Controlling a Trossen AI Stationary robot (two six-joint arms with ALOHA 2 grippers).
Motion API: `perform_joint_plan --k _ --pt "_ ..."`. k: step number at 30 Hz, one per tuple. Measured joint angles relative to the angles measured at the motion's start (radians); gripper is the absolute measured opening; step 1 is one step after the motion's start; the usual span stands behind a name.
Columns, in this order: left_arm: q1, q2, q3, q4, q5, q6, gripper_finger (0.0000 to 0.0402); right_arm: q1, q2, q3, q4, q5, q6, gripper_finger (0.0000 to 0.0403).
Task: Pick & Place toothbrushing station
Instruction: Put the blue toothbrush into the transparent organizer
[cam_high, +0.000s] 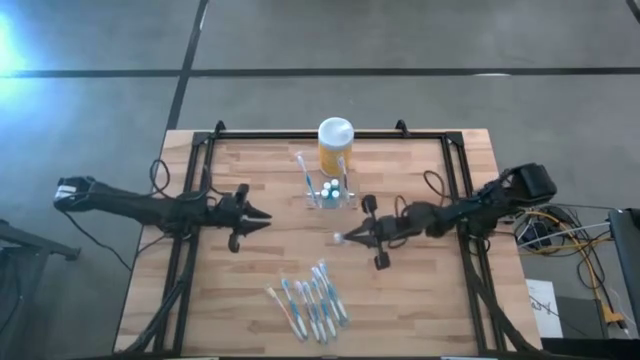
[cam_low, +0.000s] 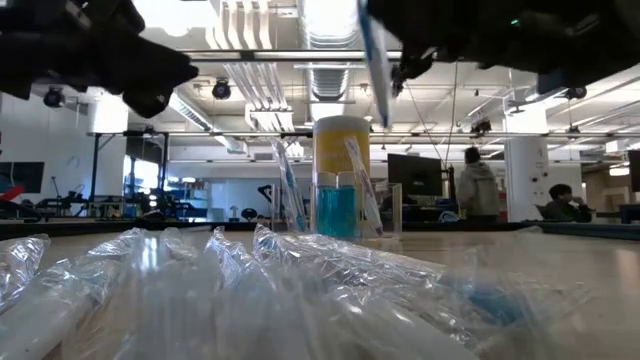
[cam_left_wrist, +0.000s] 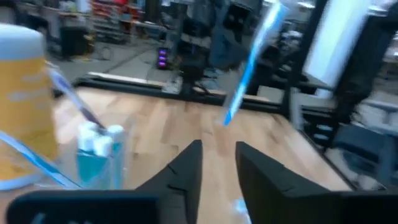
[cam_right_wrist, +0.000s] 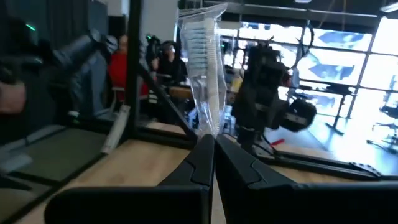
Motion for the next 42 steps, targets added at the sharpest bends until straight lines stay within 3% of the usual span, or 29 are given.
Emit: perform_joint_plan --k 5,11,15,22,30,36,42 --pt "0.001 0.113 0.049 0.040 -0.051 0.082 0.0138 -0.055 0.148 0.080 0.081 0.002 -0.006 0.0008" --pt "0.000 0.238 0.055 0.260 -0.011 0.079 0.0149 -0.084 0.289 0.116 0.219 -0.007 0.009 0.0008" --pt "0.000 0.308 0.066 0.307 0.006 0.051 0.0149 -0.088 0.336 0.128 0.318 -0.007 0.041 0.0008" --pt "-0.005 0.469 0.166 0.312 0.048 -0.031 0.0155 -0.088 0.348 0.162 0.300 -0.009 0.045 0.0008" --pt "-0.011 0.649 0.317 0.311 0.052 0.008 0.0213 -0.088 0.345 0.150 0.284 0.002 0.033 0.0008" --pt "-0.011 0.731 0.399 0.311 0.051 0.040 0.0260 -0.090 0.342 0.148 0.289 0.004 0.037 0.0008" --pt "-0.011 0.772 0.458 0.313 0.041 0.064 0.0267 -0.090 0.342 0.146 0.289 0.004 0.040 0.0008"
